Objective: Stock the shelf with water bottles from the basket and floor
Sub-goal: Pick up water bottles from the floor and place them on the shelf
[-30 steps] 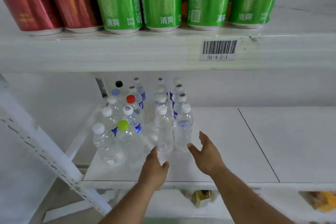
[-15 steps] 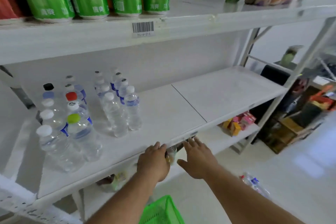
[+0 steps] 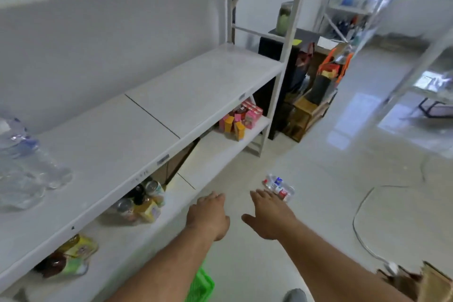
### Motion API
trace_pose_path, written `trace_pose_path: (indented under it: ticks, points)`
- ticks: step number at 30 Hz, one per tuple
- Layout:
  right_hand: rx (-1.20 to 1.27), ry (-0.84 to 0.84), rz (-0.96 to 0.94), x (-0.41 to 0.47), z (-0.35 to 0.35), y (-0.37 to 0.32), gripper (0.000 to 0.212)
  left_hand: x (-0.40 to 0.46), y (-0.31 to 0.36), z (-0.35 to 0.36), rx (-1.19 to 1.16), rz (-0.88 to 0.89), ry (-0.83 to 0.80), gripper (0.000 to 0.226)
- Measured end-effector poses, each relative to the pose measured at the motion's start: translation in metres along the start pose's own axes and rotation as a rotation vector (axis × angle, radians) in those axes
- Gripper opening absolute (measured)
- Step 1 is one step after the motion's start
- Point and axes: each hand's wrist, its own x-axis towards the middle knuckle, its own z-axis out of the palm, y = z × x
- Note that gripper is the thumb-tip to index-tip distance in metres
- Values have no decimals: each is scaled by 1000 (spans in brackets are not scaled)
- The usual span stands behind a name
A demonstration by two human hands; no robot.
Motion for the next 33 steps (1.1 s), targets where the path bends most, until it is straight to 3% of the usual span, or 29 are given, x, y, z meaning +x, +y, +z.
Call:
trace_pose_path:
  ticks: [4, 13, 28, 33]
  points:
    - [38, -39, 58, -2, -7, 82, 58, 33, 78, 14, 45, 29, -44, 64]
    - [79, -89, 121, 7, -49, 230, 64, 91, 214, 14, 41, 3, -100, 66]
    - [-61, -202, 59, 150, -103, 336, 74, 262, 276, 0, -69, -84, -155, 64]
    - [-123, -230, 25, 207, -140, 362, 64, 322, 291, -21, -110, -110, -148, 57]
